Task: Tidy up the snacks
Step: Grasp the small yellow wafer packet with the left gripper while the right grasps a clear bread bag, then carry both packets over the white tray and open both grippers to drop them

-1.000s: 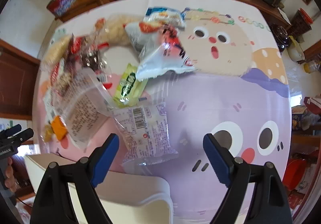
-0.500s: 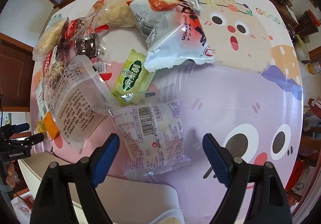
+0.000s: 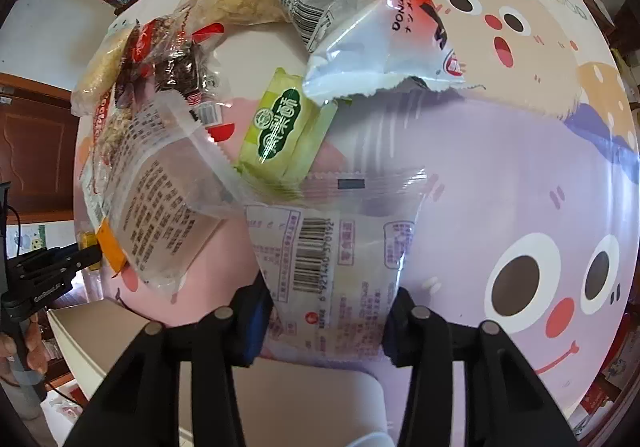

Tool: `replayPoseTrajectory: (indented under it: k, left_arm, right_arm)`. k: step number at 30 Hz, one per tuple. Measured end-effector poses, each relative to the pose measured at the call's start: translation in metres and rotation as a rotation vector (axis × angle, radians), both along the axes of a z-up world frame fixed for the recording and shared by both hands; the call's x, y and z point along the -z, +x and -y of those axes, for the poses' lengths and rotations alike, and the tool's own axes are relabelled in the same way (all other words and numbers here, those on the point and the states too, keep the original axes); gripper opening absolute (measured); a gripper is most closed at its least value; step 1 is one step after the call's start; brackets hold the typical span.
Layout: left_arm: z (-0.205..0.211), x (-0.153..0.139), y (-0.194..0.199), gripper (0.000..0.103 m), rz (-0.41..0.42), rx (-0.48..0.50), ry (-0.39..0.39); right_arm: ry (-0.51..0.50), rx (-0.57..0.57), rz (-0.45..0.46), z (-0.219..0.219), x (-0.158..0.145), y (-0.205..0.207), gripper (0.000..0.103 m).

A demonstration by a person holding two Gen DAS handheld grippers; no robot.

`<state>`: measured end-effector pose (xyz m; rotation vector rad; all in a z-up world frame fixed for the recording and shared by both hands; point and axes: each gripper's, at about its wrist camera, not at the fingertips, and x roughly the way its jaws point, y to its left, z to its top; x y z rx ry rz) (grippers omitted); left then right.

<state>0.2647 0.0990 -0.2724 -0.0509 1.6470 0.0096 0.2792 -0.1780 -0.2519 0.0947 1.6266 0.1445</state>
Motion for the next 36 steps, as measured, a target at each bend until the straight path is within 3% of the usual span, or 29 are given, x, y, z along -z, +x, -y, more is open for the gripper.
replayPoseTrajectory:
  k: [3, 8, 14, 20, 29, 36]
  left_arm:
    - [-0.004, -0.014, -0.003, 0.024, 0.057, -0.050, 0.008]
    - [-0.010, -0.065, -0.016, 0.024, 0.180, -0.104, 0.011]
    - [-0.002, -0.143, -0.052, 0.024, 0.340, -0.103, -0.008]
    - [0.004, -0.207, -0.102, 0.024, 0.448, -0.080, -0.063]
    - [0.040, -0.251, -0.176, 0.024, 0.598, -0.028, -0.074]
    - [0.060, -0.247, -0.210, 0.024, 0.667, -0.020, -0.033]
  right_arm:
    - [-0.006, 0.022, 0.036, 0.011, -0.012, -0.007, 0.041]
    - [-0.023, 0.078, 0.145, 0.021, -0.050, -0.021, 0.041]
    - [-0.024, 0.152, 0.312, 0.031, -0.117, -0.041, 0.041]
    - [0.000, 0.136, 0.424, 0.034, -0.184, -0.083, 0.041]
    - [0.042, 0.070, 0.458, 0.004, -0.225, -0.159, 0.041]
    - [0.013, 0.038, 0.466, -0.017, -0.226, -0.203, 0.041]
